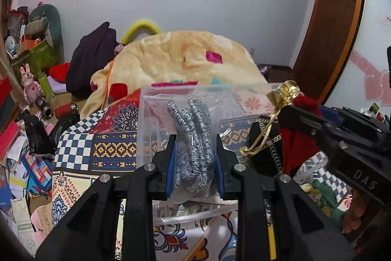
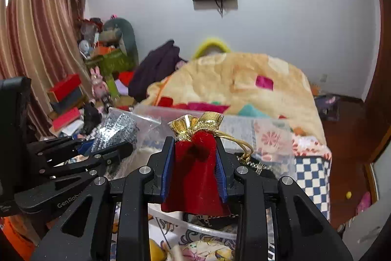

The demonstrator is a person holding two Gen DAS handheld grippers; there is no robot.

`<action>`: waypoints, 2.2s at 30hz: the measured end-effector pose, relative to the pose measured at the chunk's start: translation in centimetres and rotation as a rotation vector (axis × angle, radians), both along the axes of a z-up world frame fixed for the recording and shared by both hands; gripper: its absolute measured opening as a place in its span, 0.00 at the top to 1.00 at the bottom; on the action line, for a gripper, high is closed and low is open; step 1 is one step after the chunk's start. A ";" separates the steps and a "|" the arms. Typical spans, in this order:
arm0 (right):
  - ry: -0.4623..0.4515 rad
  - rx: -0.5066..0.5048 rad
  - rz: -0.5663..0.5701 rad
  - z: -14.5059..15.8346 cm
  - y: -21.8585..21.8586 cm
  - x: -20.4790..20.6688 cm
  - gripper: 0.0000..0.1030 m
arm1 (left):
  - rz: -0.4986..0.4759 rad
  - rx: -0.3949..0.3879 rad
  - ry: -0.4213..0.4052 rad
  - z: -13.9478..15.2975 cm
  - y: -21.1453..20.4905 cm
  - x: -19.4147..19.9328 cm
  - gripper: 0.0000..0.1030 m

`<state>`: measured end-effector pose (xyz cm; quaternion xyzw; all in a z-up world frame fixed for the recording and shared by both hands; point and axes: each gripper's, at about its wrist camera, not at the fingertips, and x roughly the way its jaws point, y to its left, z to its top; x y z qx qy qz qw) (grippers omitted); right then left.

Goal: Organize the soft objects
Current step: 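Lower silver bag and red pouch into the clear box and release, then grasp yellow sponge with left tool while right tool grasps green glove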

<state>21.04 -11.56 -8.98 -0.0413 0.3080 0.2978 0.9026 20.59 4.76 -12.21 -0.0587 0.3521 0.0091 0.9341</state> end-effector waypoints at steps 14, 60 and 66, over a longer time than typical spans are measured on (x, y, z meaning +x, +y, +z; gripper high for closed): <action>0.096 -0.099 0.011 -2.0 0.4 0.3 0.53 | 0.003 0.020 0.032 -1.3 -0.5 0.5 0.50; 0.188 -0.062 -0.085 -6.9 -11.2 -7.4 0.29 | -0.175 -0.036 0.114 -5.2 -7.7 -8.5 0.41; 0.205 -0.025 -0.056 -7.0 -11.0 -7.6 0.61 | -0.192 -0.052 0.142 -6.2 -7.9 -8.0 0.67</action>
